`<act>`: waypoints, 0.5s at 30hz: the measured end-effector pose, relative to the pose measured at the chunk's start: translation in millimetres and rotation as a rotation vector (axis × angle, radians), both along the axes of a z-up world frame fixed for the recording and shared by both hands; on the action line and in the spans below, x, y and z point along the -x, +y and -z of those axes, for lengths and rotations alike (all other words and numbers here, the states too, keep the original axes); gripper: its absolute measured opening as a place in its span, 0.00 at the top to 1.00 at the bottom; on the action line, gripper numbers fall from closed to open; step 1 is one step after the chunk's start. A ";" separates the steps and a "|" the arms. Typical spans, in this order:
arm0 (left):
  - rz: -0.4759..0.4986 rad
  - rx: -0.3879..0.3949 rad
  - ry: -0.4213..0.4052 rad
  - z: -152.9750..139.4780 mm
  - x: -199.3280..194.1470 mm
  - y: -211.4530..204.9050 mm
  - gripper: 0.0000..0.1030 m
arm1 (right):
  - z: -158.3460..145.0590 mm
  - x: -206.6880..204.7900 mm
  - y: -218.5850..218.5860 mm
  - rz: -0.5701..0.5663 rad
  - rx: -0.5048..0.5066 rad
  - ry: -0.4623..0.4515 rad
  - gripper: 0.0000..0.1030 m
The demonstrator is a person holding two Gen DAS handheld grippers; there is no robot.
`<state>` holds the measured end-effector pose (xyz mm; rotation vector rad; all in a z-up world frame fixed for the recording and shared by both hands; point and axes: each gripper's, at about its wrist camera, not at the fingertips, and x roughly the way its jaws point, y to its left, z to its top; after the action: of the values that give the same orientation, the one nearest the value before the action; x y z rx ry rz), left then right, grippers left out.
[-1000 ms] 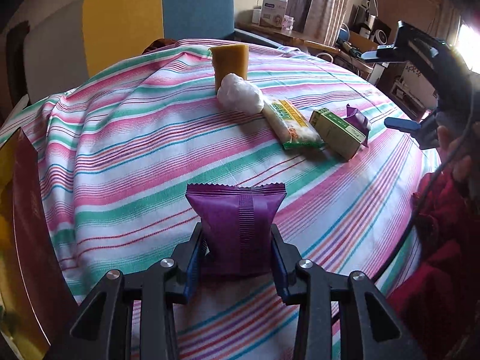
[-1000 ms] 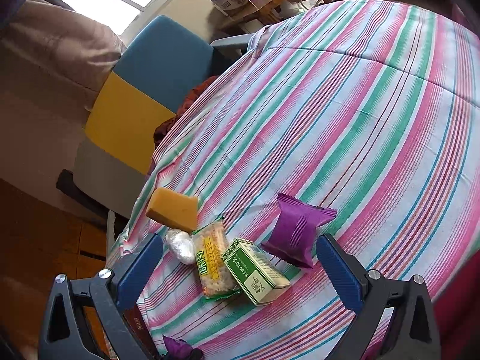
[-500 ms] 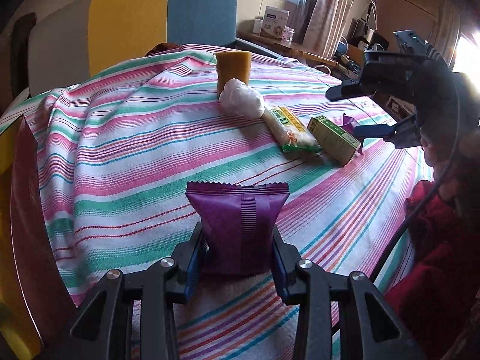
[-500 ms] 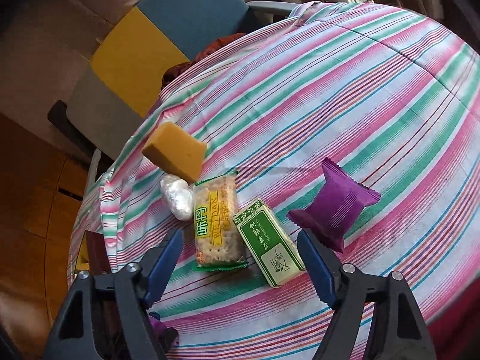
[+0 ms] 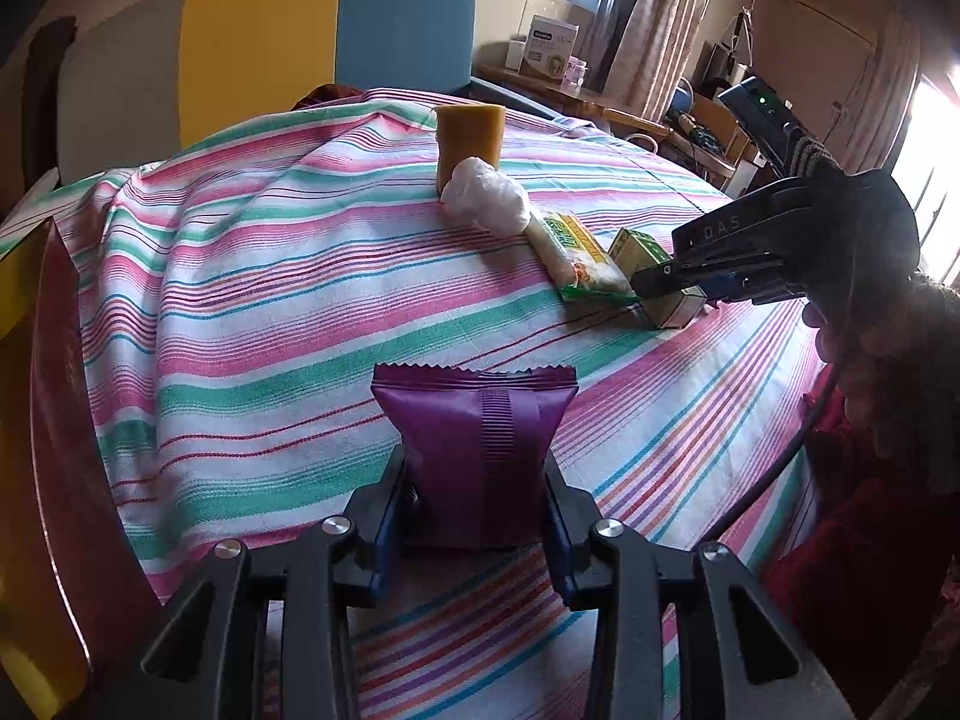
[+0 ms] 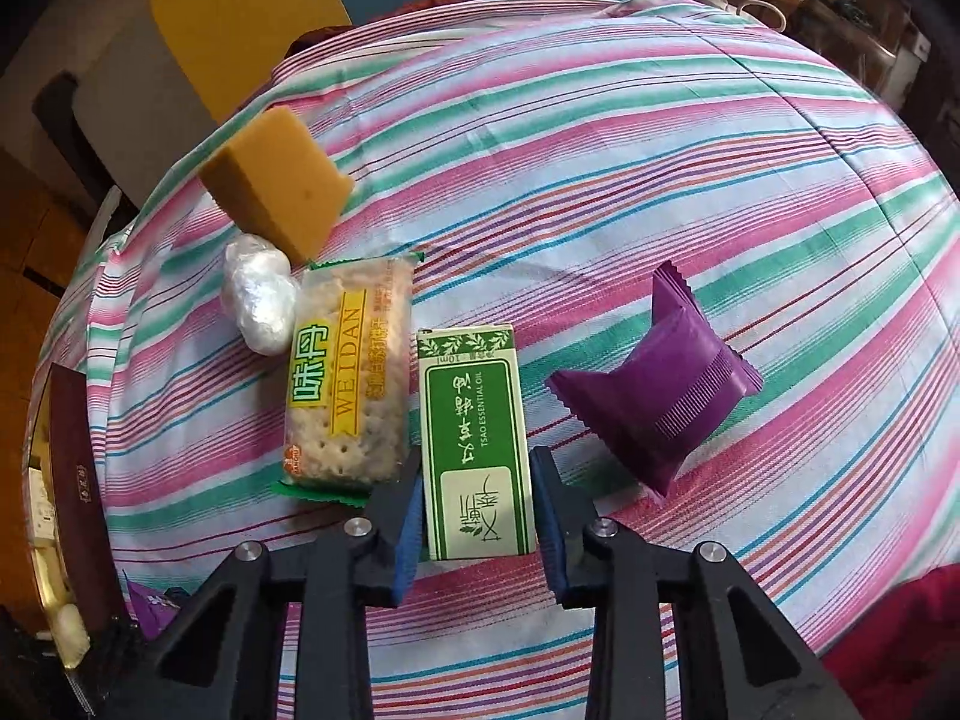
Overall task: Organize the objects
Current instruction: 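Lower the purple snack into the gold box and open the left tool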
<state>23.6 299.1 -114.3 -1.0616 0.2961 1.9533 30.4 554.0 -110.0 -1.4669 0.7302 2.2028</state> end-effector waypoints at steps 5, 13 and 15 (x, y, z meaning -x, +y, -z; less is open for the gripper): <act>0.017 -0.003 -0.003 -10.0 -8.6 -6.6 0.64 | 2.2 -2.9 1.0 -0.004 -0.006 -0.006 0.68; -0.009 -0.108 0.018 -59.6 -14.6 -40.0 0.64 | 3.1 -2.2 -4.8 -0.048 -0.071 -0.042 0.68; -0.046 -0.125 0.010 -68.6 -7.2 -53.6 0.64 | 3.3 -2.4 -6.4 -0.063 -0.089 -0.050 0.68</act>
<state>30.8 245.5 -45.7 -0.9860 0.1532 1.9912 32.8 547.6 -113.3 -1.5136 0.5700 2.2063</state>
